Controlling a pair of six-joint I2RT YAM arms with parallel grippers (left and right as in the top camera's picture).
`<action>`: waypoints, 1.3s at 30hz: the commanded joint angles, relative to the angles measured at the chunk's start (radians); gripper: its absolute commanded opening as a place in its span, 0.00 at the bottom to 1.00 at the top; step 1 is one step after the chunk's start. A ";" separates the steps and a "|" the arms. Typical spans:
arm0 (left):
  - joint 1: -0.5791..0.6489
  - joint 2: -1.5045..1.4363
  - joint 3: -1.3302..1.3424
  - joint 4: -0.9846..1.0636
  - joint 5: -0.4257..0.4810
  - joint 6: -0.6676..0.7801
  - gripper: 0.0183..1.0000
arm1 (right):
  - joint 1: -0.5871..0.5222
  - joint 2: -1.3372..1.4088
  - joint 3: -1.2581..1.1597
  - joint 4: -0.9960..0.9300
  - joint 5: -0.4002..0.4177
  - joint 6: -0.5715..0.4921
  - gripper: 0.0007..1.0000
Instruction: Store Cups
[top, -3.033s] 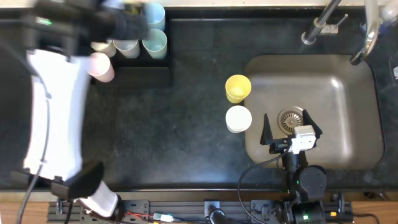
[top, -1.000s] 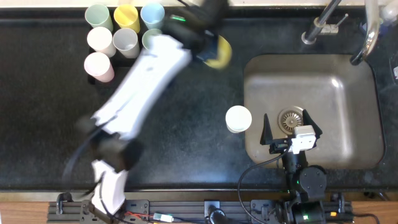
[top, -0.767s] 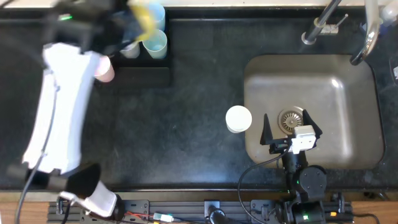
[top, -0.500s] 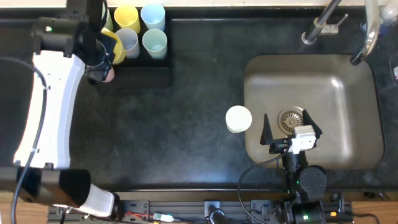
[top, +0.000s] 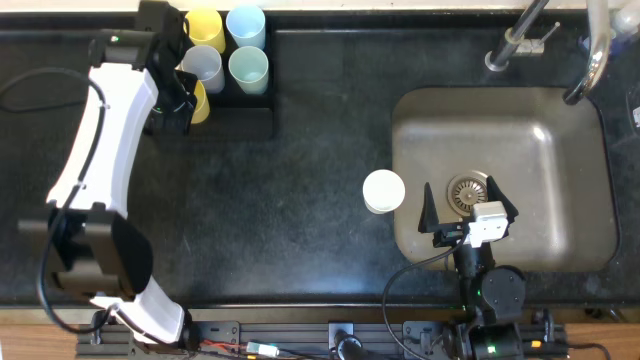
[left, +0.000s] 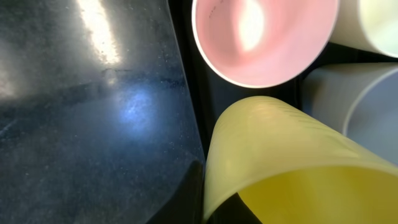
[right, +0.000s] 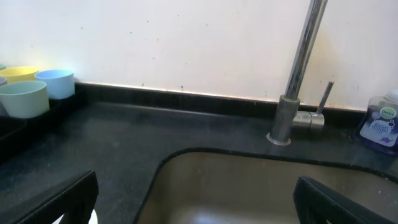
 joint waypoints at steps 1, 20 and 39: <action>0.009 0.057 -0.007 0.026 0.031 -0.021 0.02 | 0.005 -0.007 -0.013 0.006 -0.007 0.004 1.00; 0.008 0.189 -0.007 0.108 0.045 -0.021 0.02 | 0.005 -0.007 -0.013 0.006 -0.007 0.004 1.00; 0.005 0.105 -0.006 0.111 0.074 -0.021 0.64 | 0.005 -0.007 -0.013 0.006 -0.007 0.004 1.00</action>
